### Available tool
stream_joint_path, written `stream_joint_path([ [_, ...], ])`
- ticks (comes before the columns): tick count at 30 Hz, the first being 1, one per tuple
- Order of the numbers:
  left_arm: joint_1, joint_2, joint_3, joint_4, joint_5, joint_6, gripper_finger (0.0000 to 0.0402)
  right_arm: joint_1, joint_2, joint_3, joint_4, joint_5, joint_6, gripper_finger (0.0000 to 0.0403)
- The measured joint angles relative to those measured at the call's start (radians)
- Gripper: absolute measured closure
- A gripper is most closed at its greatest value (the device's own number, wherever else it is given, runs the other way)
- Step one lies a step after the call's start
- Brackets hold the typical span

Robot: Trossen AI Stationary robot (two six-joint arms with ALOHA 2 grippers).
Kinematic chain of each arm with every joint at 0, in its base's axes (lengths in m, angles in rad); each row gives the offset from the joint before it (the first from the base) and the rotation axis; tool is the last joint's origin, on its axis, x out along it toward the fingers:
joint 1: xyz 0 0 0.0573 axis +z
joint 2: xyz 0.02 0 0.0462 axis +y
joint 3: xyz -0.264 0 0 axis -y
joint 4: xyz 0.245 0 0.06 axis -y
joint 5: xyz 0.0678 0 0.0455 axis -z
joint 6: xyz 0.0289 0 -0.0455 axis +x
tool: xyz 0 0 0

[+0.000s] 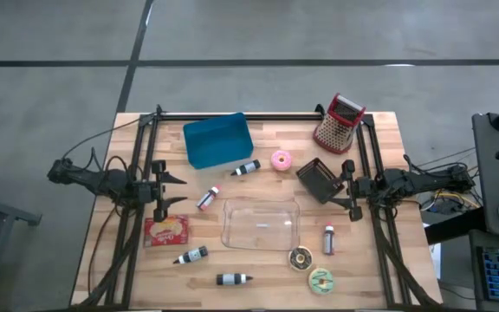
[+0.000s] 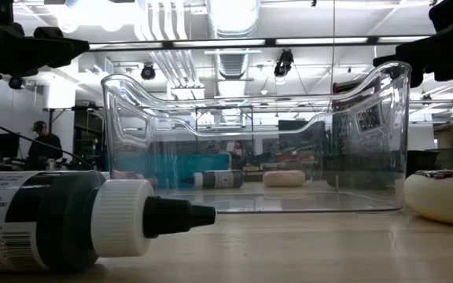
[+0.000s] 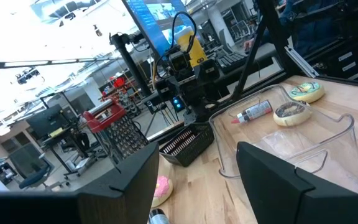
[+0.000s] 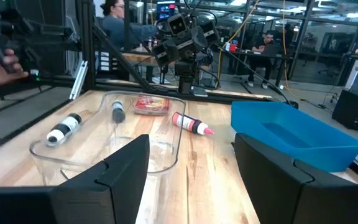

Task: Pick & Place Food Item
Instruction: Put the left pink food coloring bottle into the transparent bin

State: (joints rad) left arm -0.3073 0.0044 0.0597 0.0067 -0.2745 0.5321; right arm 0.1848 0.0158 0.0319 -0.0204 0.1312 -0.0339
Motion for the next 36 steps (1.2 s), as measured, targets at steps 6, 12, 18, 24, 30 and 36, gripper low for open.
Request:
stream_joint_path([
  [6,0.000,0.000,0.000,0.000,0.000,-0.144,0.0181,0.000,0.000,0.000,0.008,-0.001,0.136,0.0170],
  [12,0.000,0.000,0.000,0.000,0.001,-0.169,0.0181,0.000,0.000,0.000,0.013,0.000,0.136,0.0170],
  [18,0.000,0.000,0.000,0.000,0.005,-0.297,0.0181,0.000,0.000,0.000,0.016,0.000,0.132,0.0170],
  [24,0.000,0.000,0.000,0.000,0.006,-0.433,0.0181,0.000,0.000,0.000,0.044,0.000,0.137,0.0170],
  [30,0.000,0.000,0.000,0.001,0.005,-0.462,0.0181,0.000,0.000,0.000,0.061,0.001,0.132,0.0170],
  [36,0.000,0.000,0.000,0.001,0.000,-0.470,0.0181,0.000,0.000,0.000,0.061,0.001,0.131,0.0170],
])
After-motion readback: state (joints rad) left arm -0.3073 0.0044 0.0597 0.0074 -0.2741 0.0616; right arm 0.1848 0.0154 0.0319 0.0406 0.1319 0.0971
